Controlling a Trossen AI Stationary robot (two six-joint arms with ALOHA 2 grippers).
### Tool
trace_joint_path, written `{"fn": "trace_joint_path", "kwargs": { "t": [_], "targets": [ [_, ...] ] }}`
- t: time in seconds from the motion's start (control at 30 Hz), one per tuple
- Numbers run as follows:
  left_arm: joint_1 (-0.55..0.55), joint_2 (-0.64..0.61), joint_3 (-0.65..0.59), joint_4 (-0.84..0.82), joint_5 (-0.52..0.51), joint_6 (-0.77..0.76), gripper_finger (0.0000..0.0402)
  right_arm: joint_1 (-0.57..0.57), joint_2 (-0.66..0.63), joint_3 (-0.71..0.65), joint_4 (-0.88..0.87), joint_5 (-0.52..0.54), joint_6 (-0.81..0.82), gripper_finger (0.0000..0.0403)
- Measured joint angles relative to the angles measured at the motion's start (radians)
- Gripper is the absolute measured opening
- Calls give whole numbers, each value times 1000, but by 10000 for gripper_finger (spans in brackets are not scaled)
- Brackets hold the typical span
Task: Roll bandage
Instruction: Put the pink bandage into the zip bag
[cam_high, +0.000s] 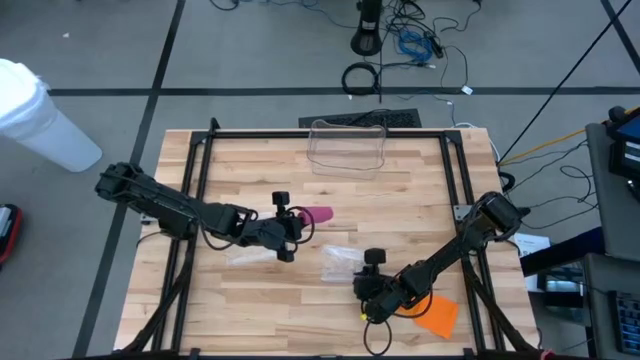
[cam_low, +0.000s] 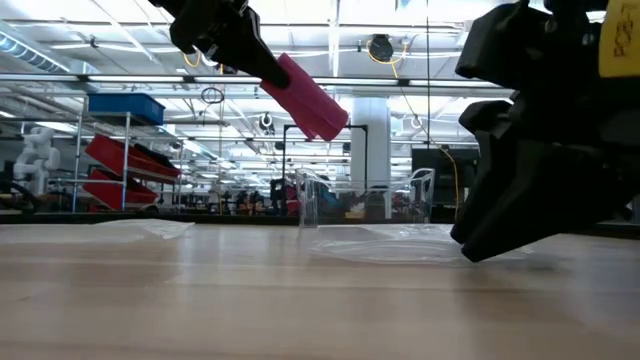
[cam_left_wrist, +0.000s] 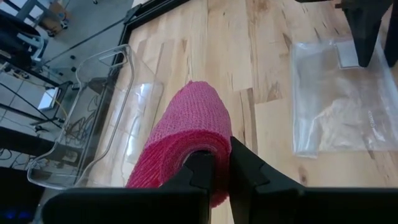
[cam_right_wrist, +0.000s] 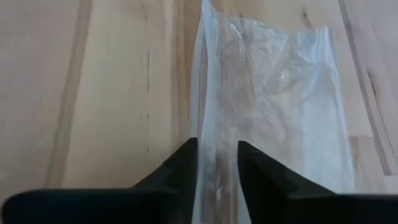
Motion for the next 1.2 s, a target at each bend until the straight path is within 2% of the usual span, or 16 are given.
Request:
{"fn": "trace_joint_path", "kwargs": {
  "t": [0.27, 0.5, 0.6, 0.7, 0.8, 0.9, 1.1, 1.2],
  "targets": [
    [0, 0, 0, -2, 4, -1, 26, -20, 47, 5, -73, 63, 53, 31],
    [0, 0, 0, -2, 5, -1, 26, -24, 99, 5, -82, 161, 75, 2],
    [0, 0, 0, -2, 6, -1, 26, -8, 88, 21, -111, 247, 87, 1],
    [0, 0, 0, -12, 62, 1, 26, -4, 81, 57, -227, 355, 76, 1],
    [-1, 0, 0, -8, 148, 4, 26, -11, 77, 117, -324, 408, 117, 0],
    [-11, 0, 16, -4, 160, 10, 26, -36, 77, 146, -379, 379, 170, 0],
    [-60, -1, 28, 14, 158, 93, 26, -107, 37, 163, -371, 278, 267, 0],
    [-86, -1, 30, 40, 124, 147, 26, -146, -2, 164, -362, 234, 294, 0]
  ]
}}
